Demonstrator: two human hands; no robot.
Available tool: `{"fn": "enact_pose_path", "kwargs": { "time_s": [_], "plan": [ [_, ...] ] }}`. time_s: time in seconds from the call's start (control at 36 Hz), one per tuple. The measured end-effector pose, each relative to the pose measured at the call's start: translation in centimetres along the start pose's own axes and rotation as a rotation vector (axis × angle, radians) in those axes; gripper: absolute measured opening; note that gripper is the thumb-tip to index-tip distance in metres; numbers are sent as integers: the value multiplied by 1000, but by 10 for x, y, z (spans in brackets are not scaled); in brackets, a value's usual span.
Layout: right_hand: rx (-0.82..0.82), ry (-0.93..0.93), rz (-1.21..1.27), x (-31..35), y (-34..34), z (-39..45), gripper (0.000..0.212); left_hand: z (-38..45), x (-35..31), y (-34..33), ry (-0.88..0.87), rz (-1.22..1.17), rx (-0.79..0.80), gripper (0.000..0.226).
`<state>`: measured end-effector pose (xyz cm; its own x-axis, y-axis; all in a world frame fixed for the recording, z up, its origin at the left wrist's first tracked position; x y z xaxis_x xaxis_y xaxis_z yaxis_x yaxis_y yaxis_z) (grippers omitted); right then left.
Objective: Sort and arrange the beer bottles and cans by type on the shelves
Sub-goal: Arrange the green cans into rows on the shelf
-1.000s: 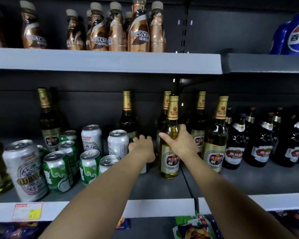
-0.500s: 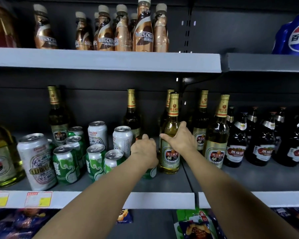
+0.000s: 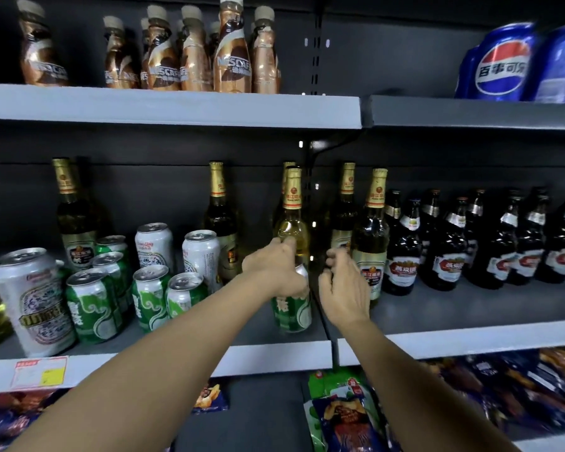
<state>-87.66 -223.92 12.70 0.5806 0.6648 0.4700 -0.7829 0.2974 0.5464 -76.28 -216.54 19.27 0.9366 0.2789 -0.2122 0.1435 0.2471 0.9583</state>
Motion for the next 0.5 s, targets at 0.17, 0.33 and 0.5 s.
{"fn": "enact_pose_path", "kwargs": {
  "time_s": [0.17, 0.33, 0.5],
  "plan": [
    [-33, 96, -40, -32, 39, -33, 52, 7, -55, -8, -111, 20, -66, 56],
    [162, -90, -16, -55, 55, -42, 94, 16, -106, -25, -199, -78, -97, 51],
    [2, -367, -82, -94, 69, -29, 77, 26, -137, -52, -314, -190, -93, 71]
  ]
}}
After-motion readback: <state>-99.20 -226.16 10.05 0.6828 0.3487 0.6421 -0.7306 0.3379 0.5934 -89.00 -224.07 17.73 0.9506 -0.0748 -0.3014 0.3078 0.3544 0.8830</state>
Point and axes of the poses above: each hand's wrist, its own z-axis towards the middle knuckle, its own y-axis out of the back of the hand, x = y × z, the point moved 3 cm from there along z, towards the middle knuckle, and after that the axes turned 1 degree about -x, right-handed, at the moved point
